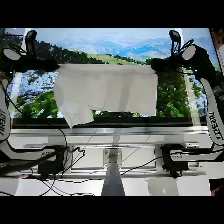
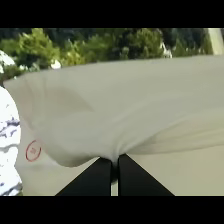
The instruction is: Fold the clothes and pants, and hang the long-sleeved shirts on hangers.
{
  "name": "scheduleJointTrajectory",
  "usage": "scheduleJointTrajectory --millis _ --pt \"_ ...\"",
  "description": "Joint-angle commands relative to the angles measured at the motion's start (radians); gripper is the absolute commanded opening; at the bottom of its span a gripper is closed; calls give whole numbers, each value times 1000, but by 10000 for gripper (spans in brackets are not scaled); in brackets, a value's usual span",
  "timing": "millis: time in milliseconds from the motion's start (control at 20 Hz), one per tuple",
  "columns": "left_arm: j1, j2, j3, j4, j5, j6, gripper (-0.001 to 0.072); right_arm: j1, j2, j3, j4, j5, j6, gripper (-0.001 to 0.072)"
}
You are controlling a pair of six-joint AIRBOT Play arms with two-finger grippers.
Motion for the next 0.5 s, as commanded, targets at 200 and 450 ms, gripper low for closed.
scheduleJointTrajectory --millis 200,450 --pt "-7 -42 -1 137 -265 -79 720 0 -15 -1 -46 281 0 599" --pt "0 10 1 135 -352 -148 694 -1 -2 4 -255 362 0 493"
